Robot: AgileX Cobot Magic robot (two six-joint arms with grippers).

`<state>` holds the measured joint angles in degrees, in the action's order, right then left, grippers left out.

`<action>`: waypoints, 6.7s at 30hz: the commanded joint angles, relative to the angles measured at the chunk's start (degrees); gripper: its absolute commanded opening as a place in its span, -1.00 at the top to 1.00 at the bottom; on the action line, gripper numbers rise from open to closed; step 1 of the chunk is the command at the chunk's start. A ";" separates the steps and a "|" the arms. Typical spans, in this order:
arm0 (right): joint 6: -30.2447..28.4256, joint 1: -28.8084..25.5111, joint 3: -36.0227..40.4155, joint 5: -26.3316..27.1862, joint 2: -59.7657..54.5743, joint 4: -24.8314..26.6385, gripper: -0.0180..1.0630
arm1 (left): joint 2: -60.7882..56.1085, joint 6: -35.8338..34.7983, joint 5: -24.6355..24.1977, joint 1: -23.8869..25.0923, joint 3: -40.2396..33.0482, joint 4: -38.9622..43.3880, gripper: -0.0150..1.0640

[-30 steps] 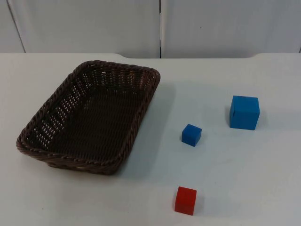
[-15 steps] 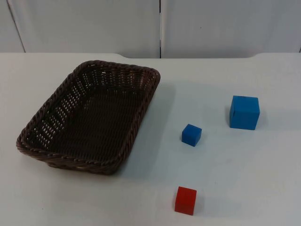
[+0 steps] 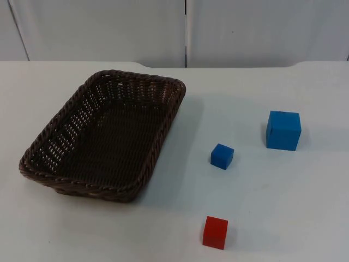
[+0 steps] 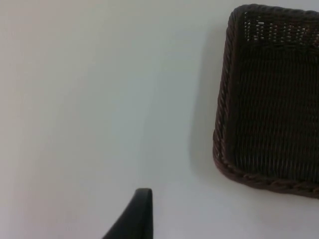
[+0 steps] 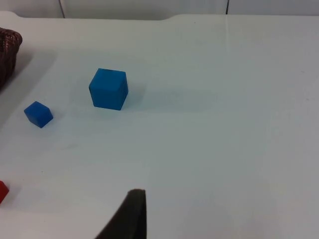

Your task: Pick up the basket with the left hand and place the largest block into the basket with the right hand.

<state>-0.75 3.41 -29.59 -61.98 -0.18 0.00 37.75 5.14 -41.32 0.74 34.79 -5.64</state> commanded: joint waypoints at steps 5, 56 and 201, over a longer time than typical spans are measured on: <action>-0.35 -0.36 0.03 0.15 0.18 -0.34 -0.98 | 4.50 2.13 1.44 -0.26 4.49 -3.91 -0.97; -0.35 -0.36 0.03 0.15 0.18 -0.34 -0.98 | 55.36 23.07 4.58 -0.26 33.22 -21.35 -0.97; -0.32 -0.36 0.03 0.15 0.18 -0.34 -0.98 | 35.89 27.36 -6.32 -0.15 6.62 -40.71 0.98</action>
<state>-1.01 3.41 -29.59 -61.98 -0.18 0.00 74.53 33.02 -47.15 0.74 41.54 -44.12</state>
